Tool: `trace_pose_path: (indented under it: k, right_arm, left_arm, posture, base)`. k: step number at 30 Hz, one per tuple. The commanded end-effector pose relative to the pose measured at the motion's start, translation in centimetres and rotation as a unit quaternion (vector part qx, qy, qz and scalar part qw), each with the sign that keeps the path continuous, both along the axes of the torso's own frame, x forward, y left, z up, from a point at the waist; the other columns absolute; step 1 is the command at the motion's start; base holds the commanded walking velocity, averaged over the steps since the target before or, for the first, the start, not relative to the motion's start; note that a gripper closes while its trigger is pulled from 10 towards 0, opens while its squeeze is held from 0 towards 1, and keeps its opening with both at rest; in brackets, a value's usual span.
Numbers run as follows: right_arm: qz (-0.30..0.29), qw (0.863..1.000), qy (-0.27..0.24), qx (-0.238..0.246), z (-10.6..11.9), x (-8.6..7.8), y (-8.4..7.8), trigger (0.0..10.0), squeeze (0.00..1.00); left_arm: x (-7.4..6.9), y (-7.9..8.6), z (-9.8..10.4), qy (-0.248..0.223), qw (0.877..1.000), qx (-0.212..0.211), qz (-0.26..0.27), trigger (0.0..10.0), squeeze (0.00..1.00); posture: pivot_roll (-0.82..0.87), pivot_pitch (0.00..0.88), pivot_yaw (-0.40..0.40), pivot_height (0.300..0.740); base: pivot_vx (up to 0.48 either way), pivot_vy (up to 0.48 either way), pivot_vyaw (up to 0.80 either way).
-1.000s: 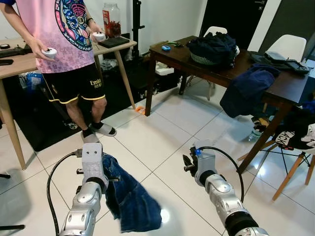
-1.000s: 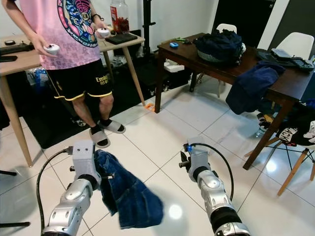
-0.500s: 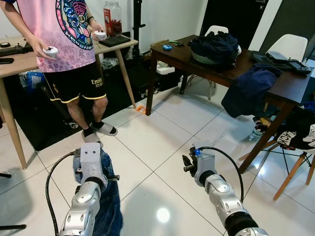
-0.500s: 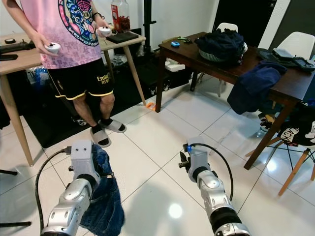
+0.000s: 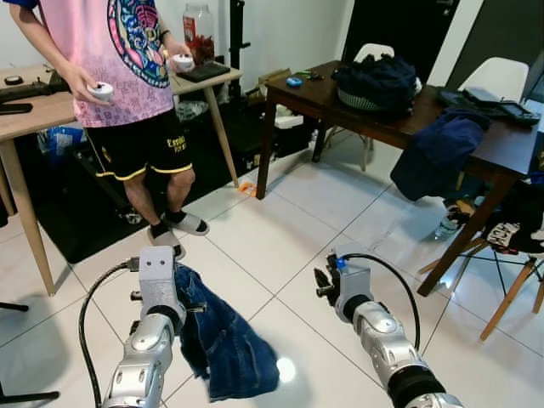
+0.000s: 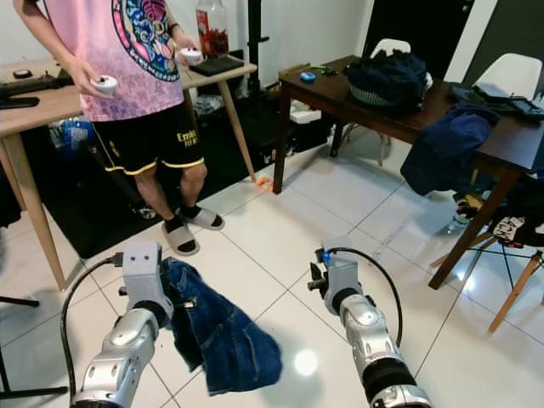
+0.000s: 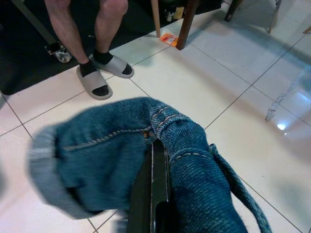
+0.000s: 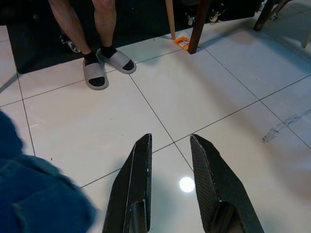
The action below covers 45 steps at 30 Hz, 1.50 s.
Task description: Hang hanger
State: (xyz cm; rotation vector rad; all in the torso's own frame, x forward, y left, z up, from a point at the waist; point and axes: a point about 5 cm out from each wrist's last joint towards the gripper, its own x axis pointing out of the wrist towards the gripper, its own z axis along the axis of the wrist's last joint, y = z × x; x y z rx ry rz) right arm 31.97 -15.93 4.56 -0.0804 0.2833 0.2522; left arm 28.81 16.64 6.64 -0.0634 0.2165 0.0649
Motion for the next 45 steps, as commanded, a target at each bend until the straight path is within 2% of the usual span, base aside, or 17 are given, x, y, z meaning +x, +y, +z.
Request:
trace_pose_path:
  k: [1,18,26,32,41,45]
  right_arm:
    - [-0.008,1.0,0.004,0.004,0.0,0.0,-0.2,10.0,0.0]
    - [-0.004,1.0,0.007,0.007,-0.2,0.0,0.2,10.0,0.0]
    - [-0.005,1.0,0.006,0.007,-0.2,0.0,0.1,10.0,0.0]
    - [-0.006,1.0,0.006,0.007,-0.2,0.0,0.1,10.0,0.0]
    - [-0.007,1.0,0.007,0.008,-0.3,-0.1,0.2,10.0,0.0]
    - [-0.012,1.0,0.02,0.007,-0.8,-0.4,0.1,10.0,0.0]
  left_arm:
    - [0.5,-0.1,0.7,-0.014,1.0,-0.001,-0.003,10.0,0.0]
    - [0.5,-0.1,0.6,-0.012,1.0,0.004,-0.001,10.0,0.0]
    - [0.5,-0.4,0.4,-0.005,0.999,0.033,-0.021,10.0,0.0]
    - [0.4,-0.2,0.4,-0.008,1.0,0.012,-0.005,10.0,0.0]
    - [0.4,-0.1,0.4,-0.008,1.0,0.015,-0.007,10.0,0.0]
    - [0.5,-0.6,-0.6,0.013,1.0,0.003,-0.015,10.0,0.0]
  posture:
    - [0.01,0.0,-0.071,0.74]
    - [0.02,0.0,-0.07,0.74]
    - [0.02,0.0,-0.071,0.74]
    - [0.02,0.0,-0.069,0.74]
    - [0.02,0.0,-0.064,0.74]
    - [0.01,0.0,-0.066,0.74]
  base:
    - [0.0,0.0,0.0]
    - [0.0,0.0,0.0]
    - [0.0,-0.12,0.0]
    - [0.0,-0.08,0.0]
    - [0.0,0.0,0.0]
    - [0.0,0.0,0.0]
